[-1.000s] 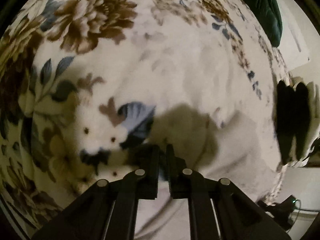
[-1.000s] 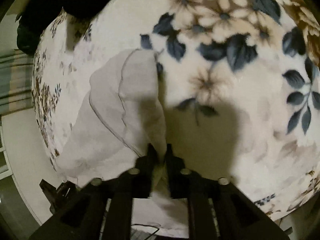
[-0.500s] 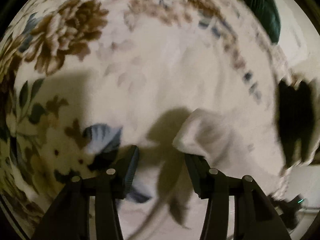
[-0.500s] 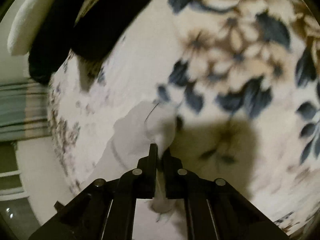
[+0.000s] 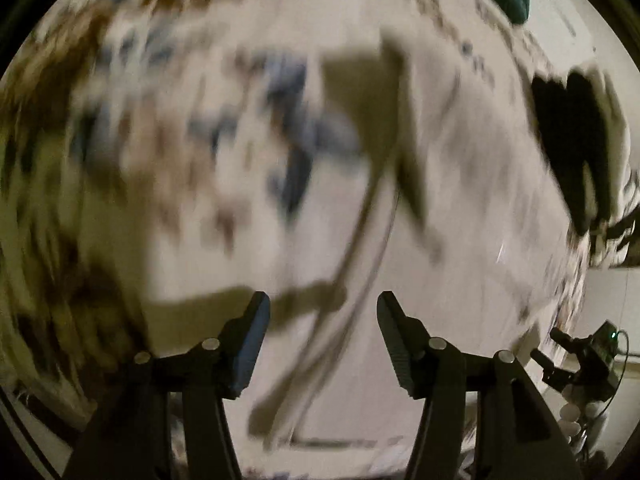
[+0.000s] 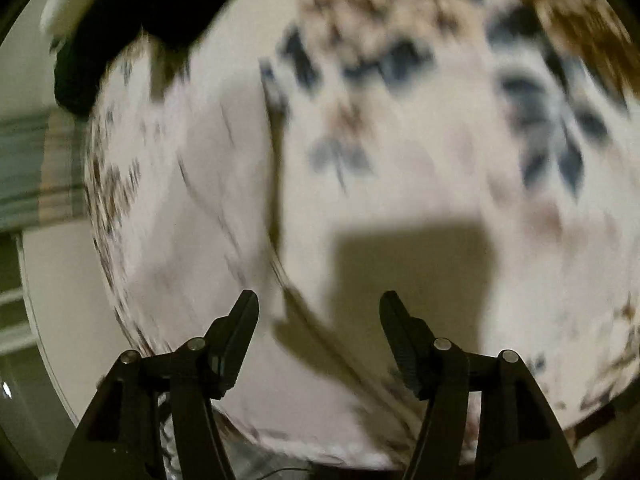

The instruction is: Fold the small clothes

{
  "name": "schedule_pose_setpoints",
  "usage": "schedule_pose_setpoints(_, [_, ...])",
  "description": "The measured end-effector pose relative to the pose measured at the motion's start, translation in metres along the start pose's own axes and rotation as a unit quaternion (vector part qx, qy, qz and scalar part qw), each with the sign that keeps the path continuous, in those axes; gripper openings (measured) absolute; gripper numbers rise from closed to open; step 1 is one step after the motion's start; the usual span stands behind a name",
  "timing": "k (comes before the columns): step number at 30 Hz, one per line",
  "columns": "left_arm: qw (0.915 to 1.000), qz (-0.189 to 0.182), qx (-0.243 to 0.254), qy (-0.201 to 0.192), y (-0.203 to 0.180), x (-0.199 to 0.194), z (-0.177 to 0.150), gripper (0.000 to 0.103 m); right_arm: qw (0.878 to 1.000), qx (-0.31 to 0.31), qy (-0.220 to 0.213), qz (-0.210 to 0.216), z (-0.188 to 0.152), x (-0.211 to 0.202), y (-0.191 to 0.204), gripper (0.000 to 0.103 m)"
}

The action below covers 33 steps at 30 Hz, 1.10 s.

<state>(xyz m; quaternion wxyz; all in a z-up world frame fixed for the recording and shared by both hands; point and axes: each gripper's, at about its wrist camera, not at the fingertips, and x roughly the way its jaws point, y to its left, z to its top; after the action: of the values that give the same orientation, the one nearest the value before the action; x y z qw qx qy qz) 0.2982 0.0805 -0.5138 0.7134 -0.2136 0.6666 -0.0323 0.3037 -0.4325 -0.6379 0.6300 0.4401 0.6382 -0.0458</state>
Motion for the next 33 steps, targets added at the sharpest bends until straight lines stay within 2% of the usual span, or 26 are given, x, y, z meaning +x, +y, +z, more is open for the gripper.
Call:
schedule_pose_setpoints(3, [0.9993,0.015,0.018,0.029,0.0,0.024,-0.039,0.053,0.998,-0.021,0.057,-0.007,-0.045,0.022,-0.02,0.066])
schedule_pose_setpoints(5, [0.9984,0.028,0.029,0.041,-0.001,0.038,-0.058,0.053,0.996,-0.03,0.077,-0.01,-0.066,0.034,-0.031,0.066])
schedule_pose_setpoints(7, [0.9981,0.041,0.041,0.02,-0.005,0.039,-0.069,0.053,0.995,-0.033,0.091,-0.014,-0.083,0.045,-0.041,0.066])
schedule_pose_setpoints(10, [0.9958,0.062,0.067,-0.001,-0.014,0.04,-0.076,0.052,0.995,-0.03,0.09,0.004,-0.099,0.058,-0.051,0.066])
schedule_pose_setpoints(11, [0.9952,0.066,0.071,-0.01,-0.016,0.039,-0.078,0.044,0.995,-0.032,0.089,0.012,-0.103,0.063,-0.052,0.066])
schedule_pose_setpoints(12, [0.9949,0.067,0.074,-0.016,-0.017,0.038,-0.081,0.034,0.995,-0.034,0.089,0.017,-0.106,0.066,-0.053,0.062])
schedule_pose_setpoints(13, [0.994,0.074,0.078,-0.018,-0.018,0.038,-0.083,0.01,0.996,-0.033,0.082,0.027,-0.109,0.069,-0.053,0.055])
schedule_pose_setpoints(14, [0.9934,0.078,0.082,-0.019,-0.018,0.038,-0.086,0.005,0.996,-0.035,0.075,0.032,-0.112,0.072,-0.051,0.028])
schedule_pose_setpoints(15, [0.9935,0.076,0.081,-0.024,-0.021,0.038,-0.089,0.004,0.996,-0.038,0.073,0.026,-0.113,0.074,-0.047,0.01])
schedule_pose_setpoints(17, [0.9934,0.073,0.079,-0.04,-0.022,0.031,-0.092,0.002,0.997,-0.039,0.063,0.032,-0.119,0.071,-0.045,0.01])
schedule_pose_setpoints(20, [0.9955,0.052,0.061,-0.05,-0.015,0.012,-0.094,0.002,0.996,-0.046,0.055,0.049,-0.129,0.054,-0.035,0.009])
schedule_pose_setpoints(25, [0.9968,-0.019,0.0,-0.077,-0.017,-0.04,-0.074,0.002,0.993,-0.043,0.041,0.097,-0.13,0.01,-0.017,0.009])
schedule_pose_setpoints(30, [0.9877,-0.099,-0.034,-0.117,-0.035,-0.088,-0.024,0.002,0.988,-0.054,0.012,0.147,-0.1,-0.039,0.019,0.009])
schedule_pose_setpoints(33, [0.9823,-0.128,-0.035,-0.132,-0.058,-0.095,0.021,0.002,0.984,-0.059,-0.008,0.169,-0.07,-0.055,0.049,0.009])
